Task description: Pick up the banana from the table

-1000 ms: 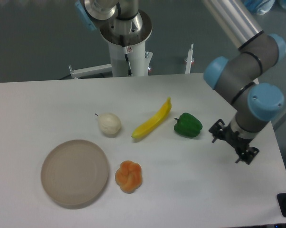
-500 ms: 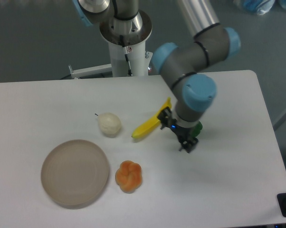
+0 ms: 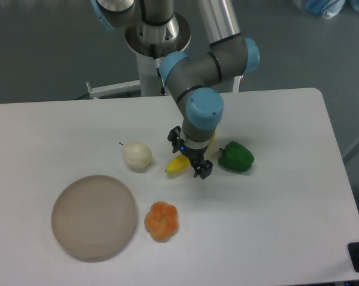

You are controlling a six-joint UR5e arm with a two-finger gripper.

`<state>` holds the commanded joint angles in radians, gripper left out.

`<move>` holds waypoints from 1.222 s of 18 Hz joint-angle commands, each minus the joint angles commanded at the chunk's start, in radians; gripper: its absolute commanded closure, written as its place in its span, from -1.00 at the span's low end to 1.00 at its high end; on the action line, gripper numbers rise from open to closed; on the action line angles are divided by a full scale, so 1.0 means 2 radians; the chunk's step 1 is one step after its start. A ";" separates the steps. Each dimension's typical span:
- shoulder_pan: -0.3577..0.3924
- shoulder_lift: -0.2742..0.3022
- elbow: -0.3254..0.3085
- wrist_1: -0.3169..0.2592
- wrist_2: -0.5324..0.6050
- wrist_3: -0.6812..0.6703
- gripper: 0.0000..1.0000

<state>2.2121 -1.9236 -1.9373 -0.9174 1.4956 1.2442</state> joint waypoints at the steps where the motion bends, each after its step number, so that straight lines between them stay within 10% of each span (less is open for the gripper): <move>1: 0.000 -0.001 -0.002 0.006 0.001 0.000 -1.00; 4: -0.002 -0.007 -0.006 0.015 0.000 0.000 -0.95; 8: -0.001 -0.008 -0.005 0.015 0.001 -0.001 0.05; 12: -0.002 -0.009 -0.002 0.012 0.017 0.000 0.65; 22: 0.018 0.007 0.124 -0.087 0.018 0.000 0.80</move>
<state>2.2486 -1.9098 -1.6895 -1.0919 1.5310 1.2441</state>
